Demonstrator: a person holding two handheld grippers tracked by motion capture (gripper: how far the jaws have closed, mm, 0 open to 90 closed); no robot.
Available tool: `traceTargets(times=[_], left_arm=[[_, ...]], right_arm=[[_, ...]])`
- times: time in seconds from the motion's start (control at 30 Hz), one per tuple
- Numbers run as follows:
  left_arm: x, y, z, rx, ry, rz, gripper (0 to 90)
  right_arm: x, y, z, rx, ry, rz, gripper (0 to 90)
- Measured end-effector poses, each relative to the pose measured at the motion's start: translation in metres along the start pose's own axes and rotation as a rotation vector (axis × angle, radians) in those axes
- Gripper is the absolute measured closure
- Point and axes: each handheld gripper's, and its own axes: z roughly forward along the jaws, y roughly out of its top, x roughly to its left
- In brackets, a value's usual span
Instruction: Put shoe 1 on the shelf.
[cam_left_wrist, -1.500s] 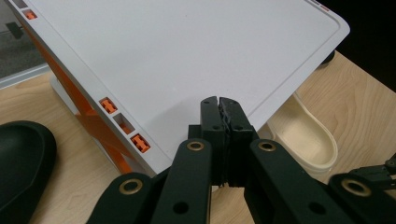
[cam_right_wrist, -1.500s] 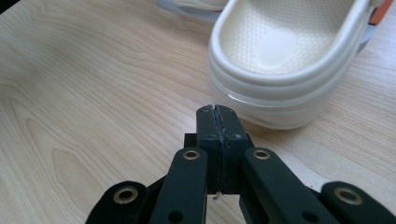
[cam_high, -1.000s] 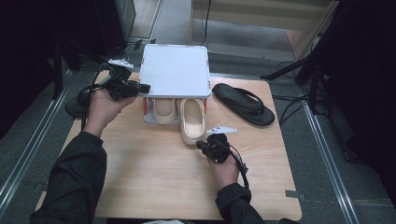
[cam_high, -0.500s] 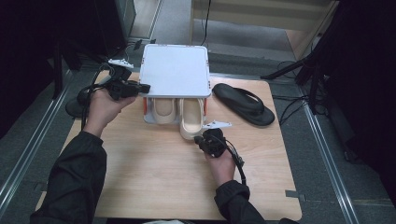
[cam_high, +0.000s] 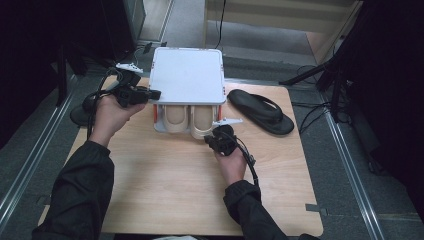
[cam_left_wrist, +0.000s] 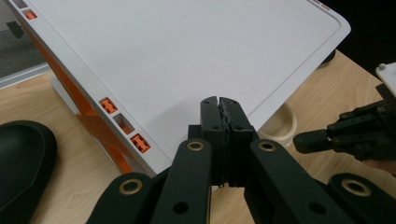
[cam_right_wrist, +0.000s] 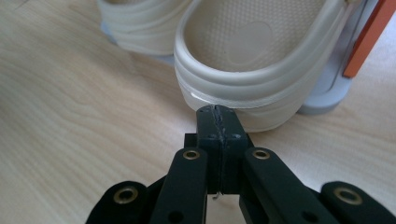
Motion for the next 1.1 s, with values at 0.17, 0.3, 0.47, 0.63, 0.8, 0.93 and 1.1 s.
traceTargets(times=[0.17,0.3,0.47,0.63,0.8,0.93,1.1], left_arm=[[0.0,0.0,0.0,0.0,0.0,0.0,89.6],[0.0,0.0,0.0,-0.002,-0.001,-0.001,89.6],[0.001,0.0,0.0,-0.004,-0.002,-0.001,89.5],[0.0,0.0,0.0,0.001,0.001,0.002,89.3],[0.003,0.001,-0.001,0.003,-0.021,-0.028,89.4],[0.002,0.002,-0.002,0.014,-0.012,-0.022,87.2],[-0.003,0.004,-0.009,0.014,-0.022,-0.009,79.8]], right_arm=[[0.002,0.01,0.01,0.007,-0.007,0.009,90.0],[0.004,0.015,0.016,0.006,-0.015,0.008,90.0],[0.002,0.019,0.021,0.008,-0.024,0.024,90.0],[0.001,0.019,0.022,0.005,-0.022,0.024,90.0],[0.001,0.015,0.016,0.007,0.006,0.032,90.0],[0.001,0.01,0.002,-0.026,0.029,0.029,89.9],[0.004,0.003,-0.016,-0.052,0.062,0.023,86.1]])
